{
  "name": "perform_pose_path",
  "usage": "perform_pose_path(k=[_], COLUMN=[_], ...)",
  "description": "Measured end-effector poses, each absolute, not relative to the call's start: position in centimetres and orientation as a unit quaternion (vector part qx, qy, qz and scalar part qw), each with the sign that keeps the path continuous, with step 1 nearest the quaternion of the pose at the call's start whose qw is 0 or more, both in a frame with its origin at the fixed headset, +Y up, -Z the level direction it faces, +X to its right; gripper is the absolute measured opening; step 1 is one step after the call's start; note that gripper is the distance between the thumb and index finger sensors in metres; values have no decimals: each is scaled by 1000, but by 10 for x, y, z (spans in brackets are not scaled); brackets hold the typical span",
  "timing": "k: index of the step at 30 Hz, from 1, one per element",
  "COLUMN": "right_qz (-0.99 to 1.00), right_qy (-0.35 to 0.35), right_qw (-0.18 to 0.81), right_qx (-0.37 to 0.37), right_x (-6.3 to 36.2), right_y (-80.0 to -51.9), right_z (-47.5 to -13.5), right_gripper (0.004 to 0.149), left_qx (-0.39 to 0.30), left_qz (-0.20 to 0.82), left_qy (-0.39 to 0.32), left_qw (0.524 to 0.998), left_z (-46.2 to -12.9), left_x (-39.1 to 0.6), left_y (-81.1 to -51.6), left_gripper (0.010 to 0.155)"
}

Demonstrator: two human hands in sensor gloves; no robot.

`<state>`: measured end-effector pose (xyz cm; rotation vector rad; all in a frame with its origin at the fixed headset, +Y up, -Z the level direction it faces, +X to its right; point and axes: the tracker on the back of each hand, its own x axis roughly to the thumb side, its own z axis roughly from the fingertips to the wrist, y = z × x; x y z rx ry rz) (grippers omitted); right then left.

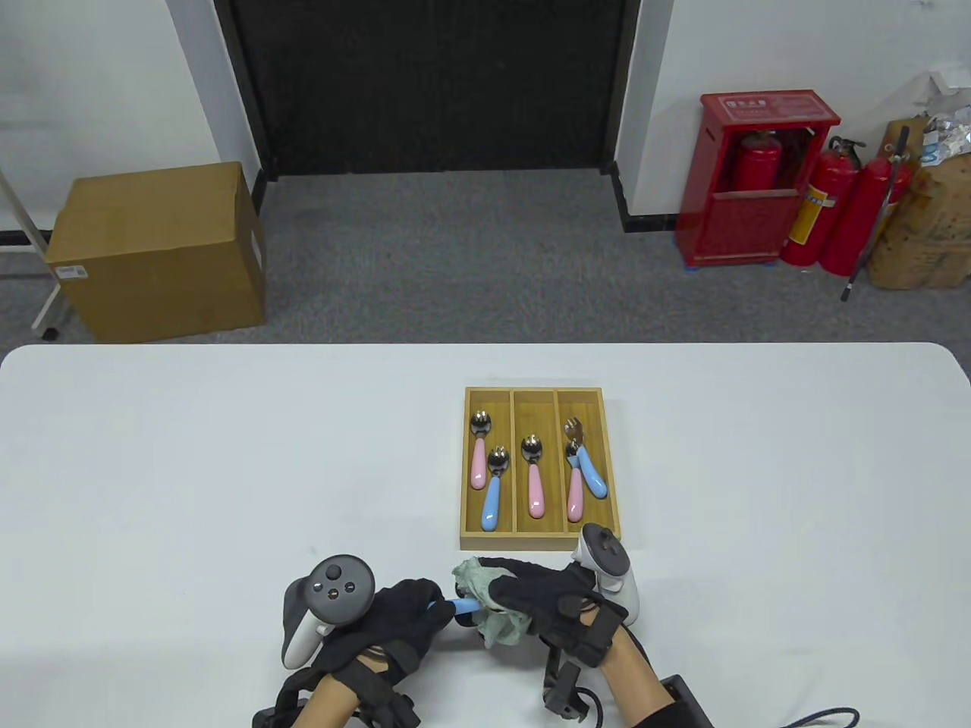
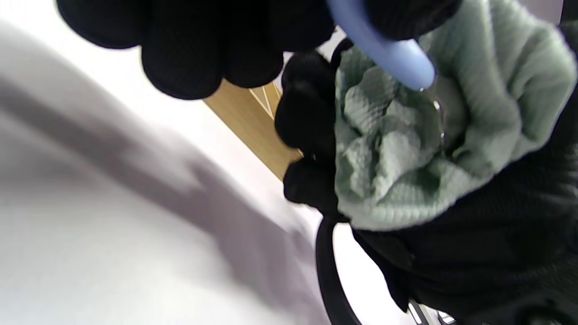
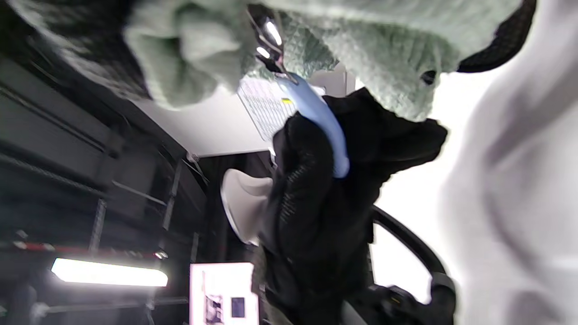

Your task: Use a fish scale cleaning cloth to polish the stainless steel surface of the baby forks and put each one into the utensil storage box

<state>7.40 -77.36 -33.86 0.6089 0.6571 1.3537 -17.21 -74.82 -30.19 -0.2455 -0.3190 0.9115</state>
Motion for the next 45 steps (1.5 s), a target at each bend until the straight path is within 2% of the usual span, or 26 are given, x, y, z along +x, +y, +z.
perform_pose_path(k=[7,13,21,28,36,41,45], right_qz=[679,660,655,656,674,680,693], right_qy=[281,291,292,275,226,242,262], right_qw=[602,606,613,620,625,618,599], right_qx=[313,337,332,332,322,310,305], right_x=[67,61,63,69,70,71,73], right_y=[-760,-758,-765,-759,-757,-759,-764], right_z=[-335,-334,-339,-344,-342,-340,-341], right_gripper=[70,72,74,72,69,70,62], left_qx=[-97,-73,-82,-96,-83,-84,-86], left_qz=[420,421,406,417,427,433,425], left_qy=[-163,-180,-184,-187,-182,-188,-191], left_qw=[888,886,891,884,882,878,880], left_z=[-300,-300,-304,-308,-307,-306,-306], left_x=[-170,-172,-174,-174,-180,-180,-178], left_y=[-745,-742,-746,-747,-746,-746,-747], left_gripper=[47,47,49,50,50,48,48])
